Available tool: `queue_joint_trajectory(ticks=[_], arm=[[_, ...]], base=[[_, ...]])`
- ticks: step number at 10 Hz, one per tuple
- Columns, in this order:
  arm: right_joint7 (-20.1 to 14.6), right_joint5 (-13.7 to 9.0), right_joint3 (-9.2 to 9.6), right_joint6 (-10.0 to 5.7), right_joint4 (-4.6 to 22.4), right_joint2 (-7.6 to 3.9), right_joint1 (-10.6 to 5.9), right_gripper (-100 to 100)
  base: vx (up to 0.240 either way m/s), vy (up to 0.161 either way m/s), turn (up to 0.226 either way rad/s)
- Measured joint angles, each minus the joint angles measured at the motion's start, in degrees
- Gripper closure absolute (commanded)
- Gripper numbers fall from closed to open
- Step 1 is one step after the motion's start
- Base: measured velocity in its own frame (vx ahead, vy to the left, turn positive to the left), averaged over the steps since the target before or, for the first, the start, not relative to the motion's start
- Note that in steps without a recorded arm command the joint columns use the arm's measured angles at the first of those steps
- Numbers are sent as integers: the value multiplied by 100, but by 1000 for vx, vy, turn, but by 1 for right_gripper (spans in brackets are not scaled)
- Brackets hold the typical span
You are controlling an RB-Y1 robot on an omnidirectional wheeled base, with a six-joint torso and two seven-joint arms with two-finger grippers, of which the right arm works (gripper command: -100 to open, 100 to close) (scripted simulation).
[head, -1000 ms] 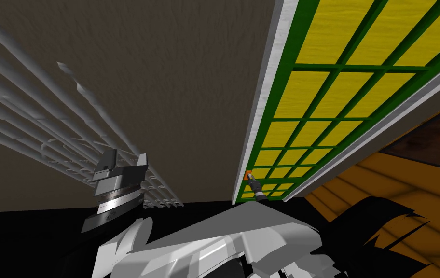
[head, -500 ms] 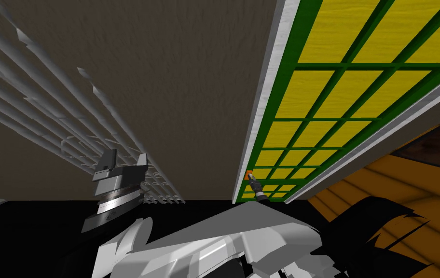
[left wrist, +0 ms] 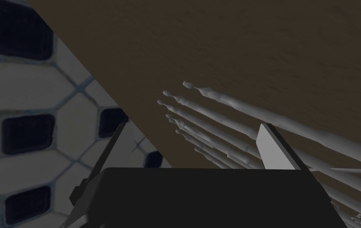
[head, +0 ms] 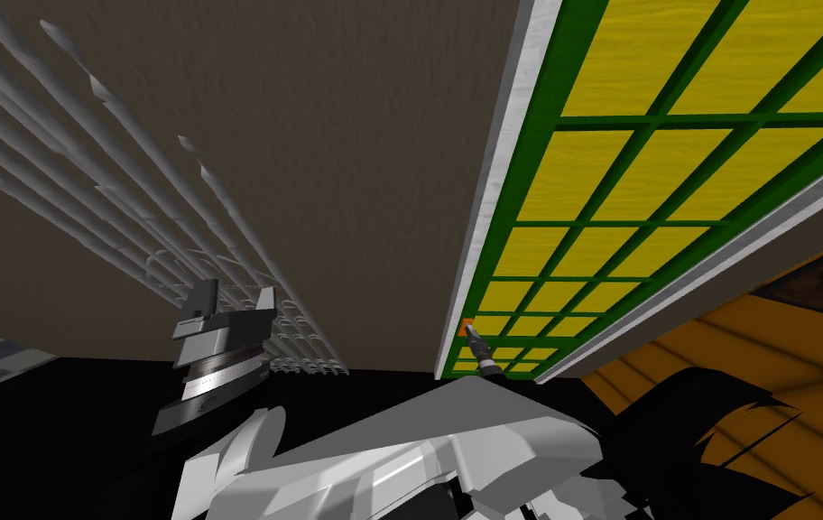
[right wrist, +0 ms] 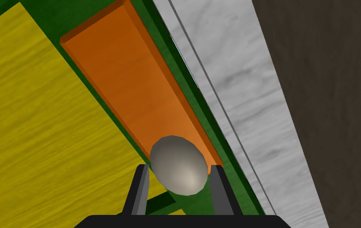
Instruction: Pull the door open
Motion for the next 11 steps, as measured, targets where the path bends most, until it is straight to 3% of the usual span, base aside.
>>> queue_joint_trajectory(ticks=[6, 7, 11], arm=[[-800, -203, 19, 0, -20, -11, 43, 100], [-951, -252, 13, -15, 30, -32, 26, -100], [-508, -127, -63, -190, 35, -71, 203, -100]], base=[[-39, -7, 65], [-25, 12, -8], [6, 43, -36]])
